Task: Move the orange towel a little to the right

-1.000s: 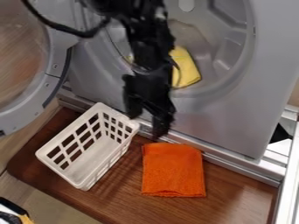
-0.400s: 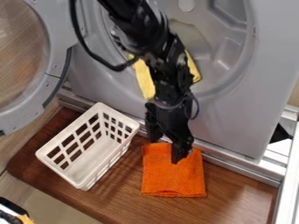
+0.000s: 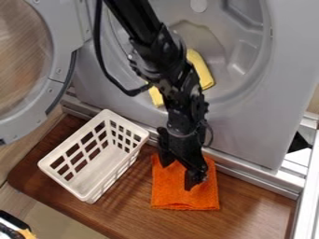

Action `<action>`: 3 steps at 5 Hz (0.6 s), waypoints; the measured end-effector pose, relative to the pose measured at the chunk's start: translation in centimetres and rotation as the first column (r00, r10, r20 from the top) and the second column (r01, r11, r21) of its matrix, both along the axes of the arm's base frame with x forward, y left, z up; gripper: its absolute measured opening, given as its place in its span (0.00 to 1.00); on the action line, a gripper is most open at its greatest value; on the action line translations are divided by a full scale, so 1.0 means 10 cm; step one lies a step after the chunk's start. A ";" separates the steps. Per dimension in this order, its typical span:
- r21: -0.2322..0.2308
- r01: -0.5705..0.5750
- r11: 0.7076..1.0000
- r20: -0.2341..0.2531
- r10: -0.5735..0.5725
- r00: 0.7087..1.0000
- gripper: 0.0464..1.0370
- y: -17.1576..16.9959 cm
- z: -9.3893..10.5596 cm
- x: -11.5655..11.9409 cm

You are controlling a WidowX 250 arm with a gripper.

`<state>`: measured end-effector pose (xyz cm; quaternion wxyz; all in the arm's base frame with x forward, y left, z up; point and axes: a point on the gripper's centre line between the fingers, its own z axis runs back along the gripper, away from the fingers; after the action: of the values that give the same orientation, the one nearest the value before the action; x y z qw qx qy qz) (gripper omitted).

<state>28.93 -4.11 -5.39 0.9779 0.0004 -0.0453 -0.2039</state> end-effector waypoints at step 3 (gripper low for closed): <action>0.001 -0.040 0.999 -0.005 0.040 0.999 0.96 -0.11 -0.22 -0.04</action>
<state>28.54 -5.20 -7.56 0.9820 0.0010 -0.0429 -0.1842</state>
